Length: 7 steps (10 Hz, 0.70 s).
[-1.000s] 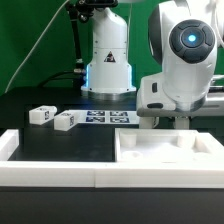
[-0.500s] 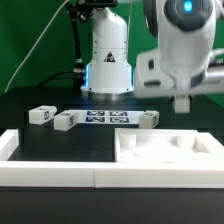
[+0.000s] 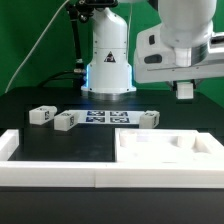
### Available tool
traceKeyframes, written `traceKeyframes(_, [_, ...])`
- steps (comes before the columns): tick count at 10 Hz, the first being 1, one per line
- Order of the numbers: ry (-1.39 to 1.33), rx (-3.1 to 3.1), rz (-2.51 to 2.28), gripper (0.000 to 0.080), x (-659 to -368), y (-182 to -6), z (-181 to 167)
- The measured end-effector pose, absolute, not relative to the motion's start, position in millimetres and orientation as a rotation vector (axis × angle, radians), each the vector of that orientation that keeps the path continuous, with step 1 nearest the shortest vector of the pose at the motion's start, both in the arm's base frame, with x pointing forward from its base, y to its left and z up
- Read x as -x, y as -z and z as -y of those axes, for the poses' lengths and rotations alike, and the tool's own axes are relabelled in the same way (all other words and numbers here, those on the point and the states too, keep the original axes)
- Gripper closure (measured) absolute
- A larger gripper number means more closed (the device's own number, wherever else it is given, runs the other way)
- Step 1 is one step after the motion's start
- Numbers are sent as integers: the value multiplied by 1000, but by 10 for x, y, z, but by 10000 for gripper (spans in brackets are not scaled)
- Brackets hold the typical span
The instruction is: Assemble one leg
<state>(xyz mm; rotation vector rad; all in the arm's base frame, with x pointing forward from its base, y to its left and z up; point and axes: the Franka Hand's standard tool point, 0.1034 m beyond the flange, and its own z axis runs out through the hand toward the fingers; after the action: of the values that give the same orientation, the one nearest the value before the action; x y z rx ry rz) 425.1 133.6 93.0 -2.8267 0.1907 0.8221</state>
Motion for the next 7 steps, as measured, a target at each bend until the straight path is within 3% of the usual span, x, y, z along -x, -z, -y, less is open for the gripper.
traceKeyframes(2, [-576,2899,-144,509,-4293,-849,-1210])
traceKeyframes(7, [92,3054,33,509,-4655,-1310,-791])
